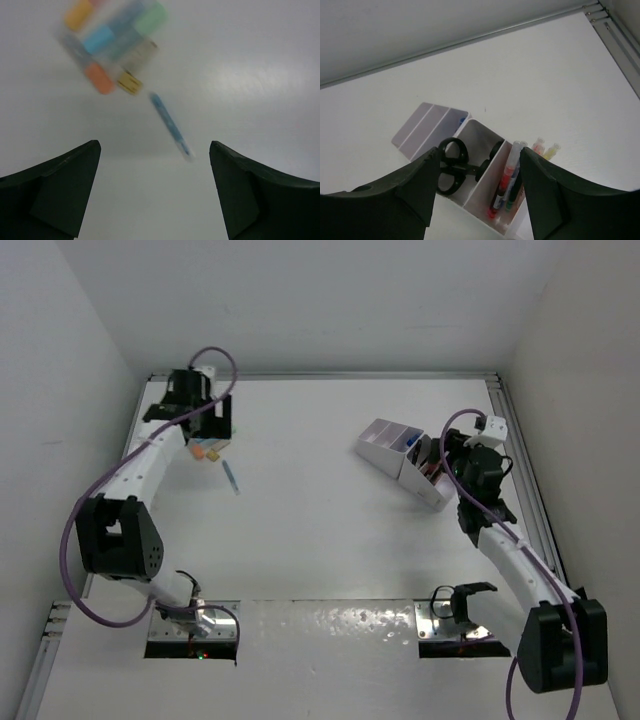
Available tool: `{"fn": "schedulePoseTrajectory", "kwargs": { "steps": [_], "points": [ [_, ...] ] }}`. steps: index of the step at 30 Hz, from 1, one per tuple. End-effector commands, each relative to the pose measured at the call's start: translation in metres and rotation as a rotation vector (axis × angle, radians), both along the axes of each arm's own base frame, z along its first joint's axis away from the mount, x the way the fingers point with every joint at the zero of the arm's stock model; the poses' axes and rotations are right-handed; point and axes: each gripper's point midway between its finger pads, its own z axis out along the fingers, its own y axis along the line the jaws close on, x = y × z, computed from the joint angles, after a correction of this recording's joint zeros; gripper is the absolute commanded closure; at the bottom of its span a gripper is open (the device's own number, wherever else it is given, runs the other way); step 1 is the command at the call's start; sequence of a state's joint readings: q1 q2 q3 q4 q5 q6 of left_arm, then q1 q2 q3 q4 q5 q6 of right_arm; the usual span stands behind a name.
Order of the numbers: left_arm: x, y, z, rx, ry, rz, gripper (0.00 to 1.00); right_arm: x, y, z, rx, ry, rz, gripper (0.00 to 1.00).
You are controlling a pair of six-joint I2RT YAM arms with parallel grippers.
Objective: Sort the stationery into containers
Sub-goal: Place the pen in the storage box, then pick up the pen from the center of the board.
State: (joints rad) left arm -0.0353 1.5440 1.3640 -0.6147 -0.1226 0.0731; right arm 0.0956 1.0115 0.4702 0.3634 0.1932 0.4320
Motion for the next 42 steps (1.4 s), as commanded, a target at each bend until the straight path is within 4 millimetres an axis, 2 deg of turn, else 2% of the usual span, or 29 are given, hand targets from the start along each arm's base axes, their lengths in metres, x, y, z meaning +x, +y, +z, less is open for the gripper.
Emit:
{"fn": "schedulePoseTrajectory", "kwargs": {
  "steps": [1, 2, 4, 7, 10, 13, 17, 22, 28, 29, 30, 35, 37, 39, 40, 42],
  "points": [
    [-0.037, -0.046, -0.066, -0.044, 0.203, -0.077, 0.12, 0.002, 0.001, 0.052, -0.054, -0.072, -0.004, 0.36],
    [-0.039, -0.056, -0.071, -0.031, 0.212, -0.1, 0.12, 0.001, 0.004, 0.055, -0.057, -0.068, 0.003, 0.36],
    [-0.043, -0.062, -0.082, -0.048, 0.23, -0.051, 0.12, -0.004, 0.013, 0.059, -0.057, -0.064, 0.032, 0.36],
    [-0.038, -0.053, -0.098, -0.041, 0.269, 0.044, 0.13, -0.01, 0.029, 0.063, -0.051, -0.078, 0.076, 0.36],
    [-0.044, -0.037, -0.119, -0.037, 0.316, 0.16, 0.2, -0.016, 0.042, 0.066, -0.045, -0.082, 0.106, 0.36],
    [-0.055, -0.043, -0.15, -0.074, 0.399, 0.171, 0.25, -0.022, 0.05, 0.071, -0.071, -0.089, 0.13, 0.36],
    [-0.057, -0.048, -0.172, -0.087, 0.463, 0.176, 0.33, -0.03, 0.055, 0.073, -0.091, -0.089, 0.126, 0.36],
    [-0.051, -0.043, -0.185, -0.108, 0.508, 0.193, 0.48, -0.037, 0.057, 0.078, -0.093, -0.101, 0.125, 0.37],
    [-0.069, -0.043, -0.198, -0.132, 0.545, 0.197, 0.81, -0.042, 0.06, 0.08, -0.106, -0.105, 0.123, 0.38],
    [-0.069, -0.043, -0.198, -0.134, 0.539, 0.194, 0.95, -0.043, 0.06, 0.082, -0.108, -0.109, 0.125, 0.38],
    [-0.068, -0.043, -0.196, -0.131, 0.534, 0.197, 1.0, -0.044, 0.061, 0.084, -0.107, -0.114, 0.123, 0.38],
    [-0.064, -0.048, -0.181, -0.14, 0.505, 0.147, 1.0, -0.046, 0.072, 0.087, -0.116, -0.11, 0.163, 0.39],
    [-0.056, -0.063, -0.16, -0.178, 0.453, 0.071, 1.0, -0.046, 0.083, 0.084, -0.122, -0.081, 0.203, 0.39],
    [-0.049, -0.09, -0.134, -0.198, 0.395, -0.067, 1.0, -0.043, 0.1, 0.073, -0.103, -0.031, 0.248, 0.39],
    [-0.037, -0.11, -0.114, -0.204, 0.343, -0.141, 1.0, -0.04, 0.109, 0.077, -0.078, -0.032, 0.266, 0.39],
    [-0.027, -0.136, -0.084, -0.21, 0.276, -0.301, 1.0, -0.036, 0.136, 0.078, 0.001, -0.035, 0.321, 0.39]
  ]
}}
